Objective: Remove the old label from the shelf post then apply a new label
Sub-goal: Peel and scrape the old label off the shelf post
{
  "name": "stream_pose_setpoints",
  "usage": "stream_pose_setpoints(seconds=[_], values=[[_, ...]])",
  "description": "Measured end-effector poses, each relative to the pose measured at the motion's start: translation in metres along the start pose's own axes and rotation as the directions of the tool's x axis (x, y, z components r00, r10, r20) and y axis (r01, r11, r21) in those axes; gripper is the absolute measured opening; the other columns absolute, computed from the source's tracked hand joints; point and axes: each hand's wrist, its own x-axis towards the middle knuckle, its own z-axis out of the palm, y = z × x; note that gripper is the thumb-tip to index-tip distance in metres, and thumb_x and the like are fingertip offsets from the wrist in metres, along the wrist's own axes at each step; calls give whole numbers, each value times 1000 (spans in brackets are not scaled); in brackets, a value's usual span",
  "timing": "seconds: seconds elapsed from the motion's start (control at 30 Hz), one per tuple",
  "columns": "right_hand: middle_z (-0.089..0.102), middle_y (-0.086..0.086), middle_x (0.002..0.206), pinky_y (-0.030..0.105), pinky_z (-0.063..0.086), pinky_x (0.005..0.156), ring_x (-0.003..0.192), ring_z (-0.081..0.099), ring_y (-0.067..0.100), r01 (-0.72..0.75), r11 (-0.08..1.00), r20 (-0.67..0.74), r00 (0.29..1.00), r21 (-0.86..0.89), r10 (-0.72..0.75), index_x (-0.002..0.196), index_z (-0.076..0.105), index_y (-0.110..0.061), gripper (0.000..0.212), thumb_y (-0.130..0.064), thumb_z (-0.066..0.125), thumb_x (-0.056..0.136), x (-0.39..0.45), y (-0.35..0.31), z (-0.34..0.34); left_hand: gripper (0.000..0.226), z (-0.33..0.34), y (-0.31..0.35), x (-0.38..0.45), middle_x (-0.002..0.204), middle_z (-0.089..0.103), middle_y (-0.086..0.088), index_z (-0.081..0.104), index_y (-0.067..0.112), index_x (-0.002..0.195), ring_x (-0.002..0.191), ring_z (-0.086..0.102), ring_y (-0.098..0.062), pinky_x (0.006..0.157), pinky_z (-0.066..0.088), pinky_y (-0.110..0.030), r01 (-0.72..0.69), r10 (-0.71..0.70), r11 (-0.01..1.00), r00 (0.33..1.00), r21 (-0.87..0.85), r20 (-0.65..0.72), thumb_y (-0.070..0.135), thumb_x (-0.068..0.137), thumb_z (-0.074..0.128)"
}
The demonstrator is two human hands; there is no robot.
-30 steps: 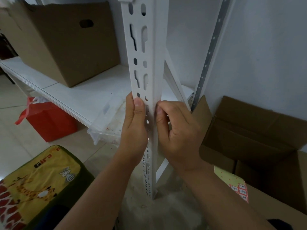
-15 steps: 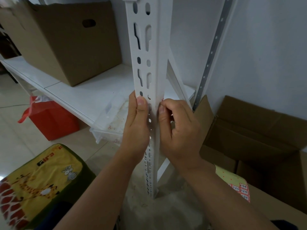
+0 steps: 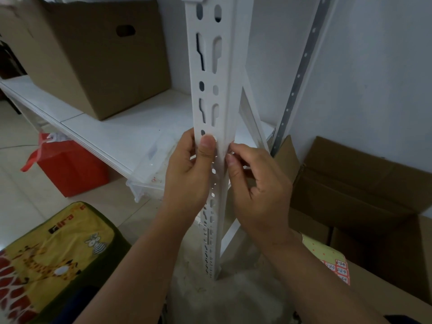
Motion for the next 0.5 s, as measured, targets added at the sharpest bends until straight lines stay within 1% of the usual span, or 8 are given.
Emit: stream_pose_setpoints(seconds=[0.13, 0.27, 0.4, 0.5], values=[[69, 9, 93, 10, 48, 80, 90, 59, 9, -4, 1000, 6, 1000, 1, 4, 101, 67, 1, 16, -9, 59, 91, 4, 0, -1, 34, 2, 0, -1, 78, 58, 13, 56, 11, 104, 73, 59, 9, 56, 44, -6, 7, -8, 1000, 1000, -22, -20, 39, 93, 39], [68, 8, 90, 10, 49, 76, 86, 58, 8, -18, 1000, 14, 1000, 13, 18, 98, 67, 0, 15, -11, 57, 92, 5, -2, 0, 45, 4, -2, -1, 83, 61, 11, 58, 11, 107, 78, 61, 5, 60, 47, -8, 36, -38, 997, 999, -61, -37, 48, 87, 39], [67, 8, 89, 12, 50, 75, 84, 58, 9, -26, 1000, 3, 1000, 14, 26, 97, 66, -1, 10, -7, 60, 92, 4, -2, 2, 51, 8, -2, -5, 88, 62, 12, 59, 15, 110, 82, 62, -1, 64, 50, -14, 66, -72, 994, 996, -86, -61, 55, 85, 38], [66, 8, 89, 12, 50, 73, 83, 58, 10, -29, 1000, -2, 1000, 12, 29, 96, 65, -1, 8, -5, 60, 91, 4, -2, 3, 53, 7, -1, -4, 92, 64, 11, 58, 18, 110, 85, 64, -2, 67, 52, -15, 105, -111, 988, 993, -112, -49, 58, 81, 39]])
